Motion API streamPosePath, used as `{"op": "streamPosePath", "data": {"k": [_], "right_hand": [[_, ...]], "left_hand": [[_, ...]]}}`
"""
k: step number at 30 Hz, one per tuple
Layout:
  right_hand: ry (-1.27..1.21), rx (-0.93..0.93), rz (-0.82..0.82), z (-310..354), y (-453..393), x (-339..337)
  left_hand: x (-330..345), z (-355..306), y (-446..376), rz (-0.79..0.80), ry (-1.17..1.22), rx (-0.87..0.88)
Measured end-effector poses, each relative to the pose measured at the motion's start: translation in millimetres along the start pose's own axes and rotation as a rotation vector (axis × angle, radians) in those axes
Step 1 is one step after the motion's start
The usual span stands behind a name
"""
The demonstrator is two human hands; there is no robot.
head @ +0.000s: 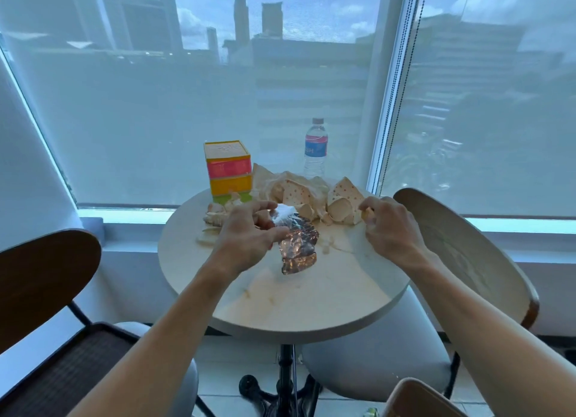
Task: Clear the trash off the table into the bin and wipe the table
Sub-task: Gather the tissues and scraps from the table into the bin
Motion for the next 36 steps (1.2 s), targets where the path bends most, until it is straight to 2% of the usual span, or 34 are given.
{"op": "streamPosePath", "data": {"k": [7, 11, 19, 23, 28, 36], "right_hand": [[-0.113, -0.047, -0.337, -23.0, 23.1, -58.0], [-0.246, 0.061, -0.490, -52.0, 52.2, -85.2], [-0.434, 0.182, -0.545, -111.7, 125.9, -101.2], [-0.505, 0.241, -0.483, -134.4, 162.0, -86.6], [-0.598, 0.346, -0.311, -164.8, 213.2, -47.7], [-0.587, 0.505, 0.002, -194.9, 282.9, 38.0]], "left_hand": [[40.6, -24.0, 17.9, 0.114, 0.118, 0.012], [75.9, -37.6, 35.8, 0.213, 0.105, 0.019], [145.8, -71.9, 76.9, 0.322, 0.001, 0.092], [169.1, -83.8, 94.9, 0.321, -0.032, 0.131], [199.2, -84.4, 113.2, 0.351, -0.045, 0.103], [235.7, -67.0, 140.5, 0.385, -0.044, 0.066]]}}
Point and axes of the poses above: each hand's wrist, its own y-axis away from the middle knuckle, its own x-axis out of the palm, z = x × y, the point moved 8 cm from there along -y, towards the middle knuckle, and after that the axes turned 11 degrees about -x, right-handed, at the moved point
